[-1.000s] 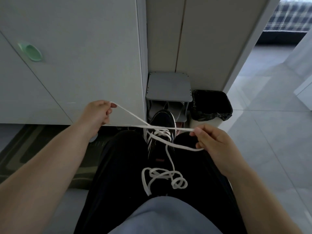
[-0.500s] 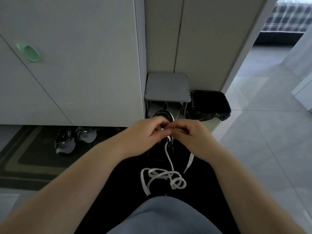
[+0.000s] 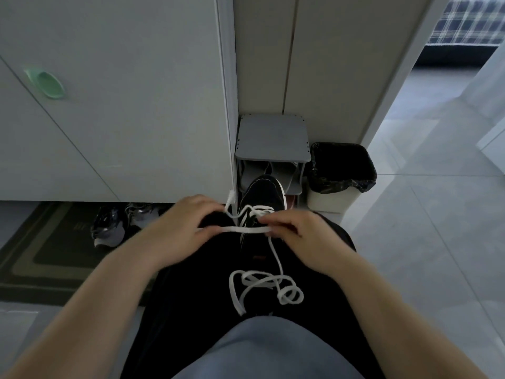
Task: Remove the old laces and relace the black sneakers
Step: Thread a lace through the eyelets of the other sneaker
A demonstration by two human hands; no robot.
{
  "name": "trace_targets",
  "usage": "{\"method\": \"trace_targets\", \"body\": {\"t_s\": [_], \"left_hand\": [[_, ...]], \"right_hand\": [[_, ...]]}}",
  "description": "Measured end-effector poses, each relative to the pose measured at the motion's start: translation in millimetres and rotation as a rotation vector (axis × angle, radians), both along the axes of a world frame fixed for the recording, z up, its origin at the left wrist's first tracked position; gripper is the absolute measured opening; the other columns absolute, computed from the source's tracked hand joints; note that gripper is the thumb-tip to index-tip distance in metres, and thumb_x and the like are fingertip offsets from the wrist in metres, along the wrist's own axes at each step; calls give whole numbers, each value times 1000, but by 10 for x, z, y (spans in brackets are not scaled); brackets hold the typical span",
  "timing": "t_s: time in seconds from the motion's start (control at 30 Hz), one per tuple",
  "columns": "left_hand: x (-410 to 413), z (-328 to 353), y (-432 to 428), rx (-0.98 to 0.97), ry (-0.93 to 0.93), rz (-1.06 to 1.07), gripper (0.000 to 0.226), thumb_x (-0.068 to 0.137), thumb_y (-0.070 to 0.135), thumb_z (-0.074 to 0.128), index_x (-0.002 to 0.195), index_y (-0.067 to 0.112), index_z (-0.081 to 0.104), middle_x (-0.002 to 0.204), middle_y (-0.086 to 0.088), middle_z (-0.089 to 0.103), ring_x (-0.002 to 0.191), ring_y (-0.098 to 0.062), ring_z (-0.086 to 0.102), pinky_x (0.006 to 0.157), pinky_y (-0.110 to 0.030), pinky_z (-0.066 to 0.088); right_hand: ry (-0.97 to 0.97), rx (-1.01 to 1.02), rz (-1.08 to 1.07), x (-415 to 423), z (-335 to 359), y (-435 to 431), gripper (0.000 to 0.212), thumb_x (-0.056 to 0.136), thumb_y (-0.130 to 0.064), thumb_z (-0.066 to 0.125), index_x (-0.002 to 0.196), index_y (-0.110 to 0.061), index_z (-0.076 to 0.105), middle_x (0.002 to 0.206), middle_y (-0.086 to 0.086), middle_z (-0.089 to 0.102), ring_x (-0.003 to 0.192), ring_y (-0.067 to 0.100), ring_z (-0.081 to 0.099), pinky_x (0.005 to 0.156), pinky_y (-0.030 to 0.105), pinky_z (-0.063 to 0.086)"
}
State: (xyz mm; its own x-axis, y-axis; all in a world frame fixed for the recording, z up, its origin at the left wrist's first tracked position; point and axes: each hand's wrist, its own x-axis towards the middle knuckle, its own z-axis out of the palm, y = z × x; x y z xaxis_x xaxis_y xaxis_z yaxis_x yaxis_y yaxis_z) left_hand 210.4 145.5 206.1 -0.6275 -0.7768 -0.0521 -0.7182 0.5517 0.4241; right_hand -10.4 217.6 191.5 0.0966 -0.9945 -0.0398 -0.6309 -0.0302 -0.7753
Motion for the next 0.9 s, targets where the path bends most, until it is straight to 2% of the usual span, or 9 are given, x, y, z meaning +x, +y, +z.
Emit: {"method": "trace_targets", "body": {"t_s": [0.1,0.2,0.27,0.4,0.5,0.57,0.67,0.77,0.9], "left_hand": [[-255,-48,164,119,198,-70,37,91,28,55,128,26,51,118,19,55,109,10,49,90,-2,33],[-325,-145,190,168,307,9,21,92,19,54,110,27,62,94,17,66,91,8,59,76,-6,42],[-334,-186,190,129,361,97,15,90,18,57,98,28,66,85,17,67,85,8,60,72,-5,42],[-396,-268,226,136,411,127,15,85,22,65,97,30,65,85,19,66,86,10,59,73,-3,40],[-392,-353,203,5,438,209,12,86,19,63,91,27,70,79,18,67,80,0,63,78,-16,43],[-372,-420,180,-135,402,273,12,88,17,61,90,23,72,77,13,67,77,-7,63,81,-27,38],[-371,-518,172,-253,258,273,16,86,23,56,83,24,72,74,9,67,73,-12,61,74,-25,20],[-391,-568,163,-304,157,255,17,79,26,55,74,26,72,66,8,66,66,-16,59,66,-27,13],[-427,-571,124,-366,127,232,17,77,24,56,69,27,70,60,8,64,64,-18,55,62,-29,8]], "right_hand": [[-35,-47,-45,258,-32,-7,18,88,-15,61,105,-20,65,85,-12,68,84,1,64,82,18,50],[-73,-99,-214,300,-84,-66,3,83,-22,69,85,-21,67,74,-10,68,70,1,63,68,16,51],[-92,-93,-293,262,-103,-109,7,79,-26,72,78,-22,67,68,-10,66,63,-1,60,59,11,46],[-218,-53,-260,297,-134,-156,5,80,-21,73,76,-21,69,68,-6,68,63,1,63,60,11,47],[-242,-49,-274,334,-149,-182,9,86,-25,66,81,-20,71,71,-7,69,66,2,64,64,15,51],[-75,-86,-337,296,-182,-200,18,89,-34,60,81,-21,70,69,-8,66,65,4,61,60,18,49],[275,-97,-305,250,-252,-204,28,91,-41,55,80,-20,70,79,-3,59,74,11,55,63,23,42],[266,-32,-249,289,-307,-177,26,89,-42,56,94,-23,73,92,-1,55,89,13,52,73,23,42],[107,21,-289,320,-320,-179,22,86,-36,62,103,-25,71,98,-2,51,90,11,52,71,15,40]]}}
